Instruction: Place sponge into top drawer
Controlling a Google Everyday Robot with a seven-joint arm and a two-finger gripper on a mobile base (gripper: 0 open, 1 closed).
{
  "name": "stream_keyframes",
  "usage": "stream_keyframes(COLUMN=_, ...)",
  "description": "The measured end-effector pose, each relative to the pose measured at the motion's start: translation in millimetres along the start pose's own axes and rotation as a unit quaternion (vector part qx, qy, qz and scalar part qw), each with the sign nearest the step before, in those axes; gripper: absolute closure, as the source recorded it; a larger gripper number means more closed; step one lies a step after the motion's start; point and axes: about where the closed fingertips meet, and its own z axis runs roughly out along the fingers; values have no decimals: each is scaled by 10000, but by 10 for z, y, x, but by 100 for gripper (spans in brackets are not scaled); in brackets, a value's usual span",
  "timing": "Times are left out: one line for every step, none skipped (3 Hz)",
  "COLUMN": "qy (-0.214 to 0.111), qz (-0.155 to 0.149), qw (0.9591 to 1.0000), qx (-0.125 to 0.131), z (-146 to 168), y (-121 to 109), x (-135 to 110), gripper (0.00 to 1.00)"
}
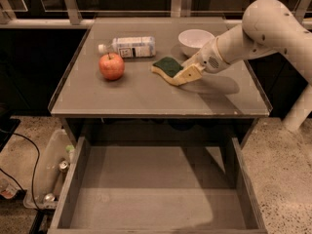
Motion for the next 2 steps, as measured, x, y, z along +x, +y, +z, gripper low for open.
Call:
stream_keyframes(qy=0, qz=0, qw=10000, qx=0, z=0, y=0, x=0, gripper=100)
stream_keyframes(qy=4, qz=-144, qw=9999, qx=-2, z=-89, y=16, x=-66, gripper=100)
